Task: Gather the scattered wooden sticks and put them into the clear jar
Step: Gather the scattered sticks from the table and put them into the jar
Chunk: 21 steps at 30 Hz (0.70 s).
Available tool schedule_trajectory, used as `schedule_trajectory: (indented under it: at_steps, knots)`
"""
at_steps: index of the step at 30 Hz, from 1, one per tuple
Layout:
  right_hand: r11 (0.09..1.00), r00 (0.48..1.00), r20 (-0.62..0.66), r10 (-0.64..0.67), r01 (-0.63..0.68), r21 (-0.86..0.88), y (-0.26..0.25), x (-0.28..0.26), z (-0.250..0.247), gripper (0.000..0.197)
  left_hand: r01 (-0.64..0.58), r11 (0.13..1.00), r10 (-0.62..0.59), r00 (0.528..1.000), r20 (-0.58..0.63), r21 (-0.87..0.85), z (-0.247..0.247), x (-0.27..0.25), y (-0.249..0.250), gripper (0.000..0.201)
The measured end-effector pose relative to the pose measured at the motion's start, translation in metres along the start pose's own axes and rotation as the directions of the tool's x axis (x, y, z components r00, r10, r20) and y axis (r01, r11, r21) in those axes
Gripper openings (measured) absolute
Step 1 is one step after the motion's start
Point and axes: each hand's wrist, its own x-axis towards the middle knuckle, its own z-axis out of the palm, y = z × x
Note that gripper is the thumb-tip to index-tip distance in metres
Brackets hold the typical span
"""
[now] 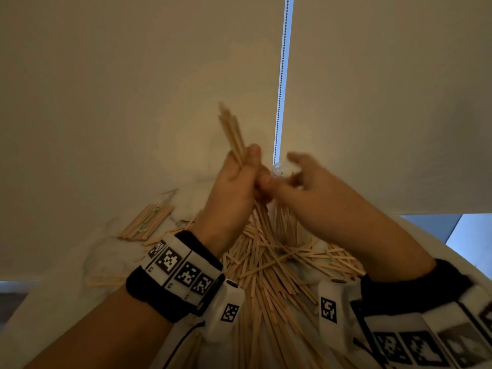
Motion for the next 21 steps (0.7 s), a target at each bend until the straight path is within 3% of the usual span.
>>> schedule_trajectory:
  at_steps: [2, 3, 5, 7, 10, 12, 16, 19, 21]
  knots:
    - [0.998, 0.977, 0.205, 0.058, -0.056, -0.016, 0.004, -0.003, 0.015, 0.091, 0.002, 0.982, -0.028, 0.99, -0.137, -0.187, -0.003, 0.006, 0.003, 0.02]
    - [0.998, 0.97, 0.236, 0.059, -0.066, 0.021, 0.005, -0.002, 0.023, 0.087, -0.006, 0.968, -0.037, 0.985, -0.17, -0.25, -0.003, 0.007, 0.003, 0.02]
    - [0.992, 0.983, 0.179, 0.04, -0.06, 0.107, 0.005, 0.001, 0.033, 0.066, -0.026, 0.957, -0.027, 0.983, -0.18, -0.287, -0.002, 0.007, 0.002, 0.019]
    - [0.989, 0.997, 0.07, 0.016, -0.027, 0.147, 0.001, 0.003, 0.037, 0.041, -0.052, 0.974, 0.016, 0.987, -0.16, -0.221, -0.002, 0.005, 0.001, 0.023]
    - [0.988, 0.994, -0.02, -0.107, 0.108, 0.106, -0.001, 0.003, 0.037, 0.014, -0.034, 0.992, 0.019, 0.992, -0.122, -0.12, -0.001, 0.003, -0.001, 0.041]
    - [0.986, 0.985, -0.041, -0.168, 0.169, 0.013, 0.0, 0.002, 0.035, 0.015, 0.028, 0.996, -0.033, 0.998, -0.062, -0.082, 0.001, 0.0, -0.002, 0.048]
    - [0.97, 0.975, 0.061, -0.213, 0.218, -0.106, 0.004, 0.003, 0.031, 0.024, 0.089, 0.987, -0.088, 0.996, 0.018, -0.135, 0.002, -0.002, 0.001, 0.043]
    - [0.947, 0.96, 0.13, -0.249, 0.269, -0.173, 0.007, 0.005, 0.027, 0.027, 0.043, 0.969, -0.06, 0.996, -0.066, -0.242, 0.003, 0.001, 0.005, 0.015]
    - [0.942, 0.955, 0.189, -0.227, 0.264, -0.206, 0.008, 0.005, 0.023, 0.022, -0.004, 0.946, -0.054, 0.984, -0.171, -0.325, -0.003, 0.005, 0.008, 0.019]
